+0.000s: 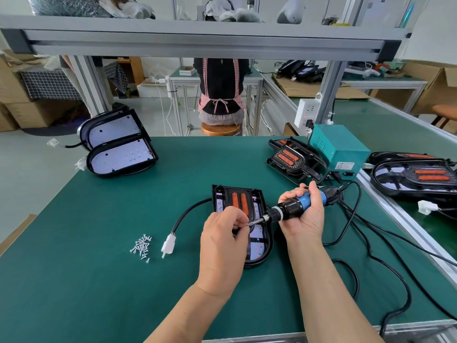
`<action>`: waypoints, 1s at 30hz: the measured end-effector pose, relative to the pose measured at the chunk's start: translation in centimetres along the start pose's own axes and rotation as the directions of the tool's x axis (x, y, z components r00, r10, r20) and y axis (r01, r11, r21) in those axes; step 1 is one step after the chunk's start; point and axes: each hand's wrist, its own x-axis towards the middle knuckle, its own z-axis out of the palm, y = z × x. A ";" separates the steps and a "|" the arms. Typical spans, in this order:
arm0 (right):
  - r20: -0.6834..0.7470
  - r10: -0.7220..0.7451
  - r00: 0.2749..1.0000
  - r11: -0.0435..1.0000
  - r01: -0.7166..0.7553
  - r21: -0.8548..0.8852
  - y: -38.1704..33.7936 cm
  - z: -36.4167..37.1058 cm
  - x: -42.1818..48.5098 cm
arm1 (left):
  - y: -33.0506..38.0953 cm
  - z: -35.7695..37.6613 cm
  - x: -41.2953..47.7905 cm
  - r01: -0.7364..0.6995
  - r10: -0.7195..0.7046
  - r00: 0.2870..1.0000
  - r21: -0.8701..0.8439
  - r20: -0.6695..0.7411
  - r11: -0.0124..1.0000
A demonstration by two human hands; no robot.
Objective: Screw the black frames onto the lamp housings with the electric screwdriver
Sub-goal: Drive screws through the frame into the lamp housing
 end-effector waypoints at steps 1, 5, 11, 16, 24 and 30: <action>0.003 0.000 1.000 1.000 0.000 0.002 0.0 0.0 0.0 | 0.0 0.0 0.0 0.009 -0.009 1.000 -0.013 0.001 1.000; 0.008 -0.016 1.000 1.000 0.016 -0.004 -0.1 0.0 -0.1 | 0.0 0.0 0.1 0.046 -0.046 0.999 -0.044 0.002 0.998; 0.004 -0.010 1.000 1.000 0.010 -0.005 -0.1 0.0 -0.2 | 0.0 0.1 0.0 0.049 -0.049 0.999 -0.050 -0.001 0.998; -0.013 -0.012 1.000 1.000 0.012 -0.020 0.0 0.0 -0.2 | -0.3 0.3 -0.1 -0.057 0.058 0.998 0.027 -0.016 0.998; -0.014 -0.019 1.000 1.000 0.018 -0.011 0.1 0.2 -0.2 | -0.6 0.6 -0.4 -0.151 0.154 0.987 0.053 -0.057 0.987; -0.017 -0.022 1.000 0.999 0.022 -0.027 0.2 0.1 -0.2 | -0.7 0.8 -0.3 -0.191 0.196 0.978 0.078 -0.065 0.978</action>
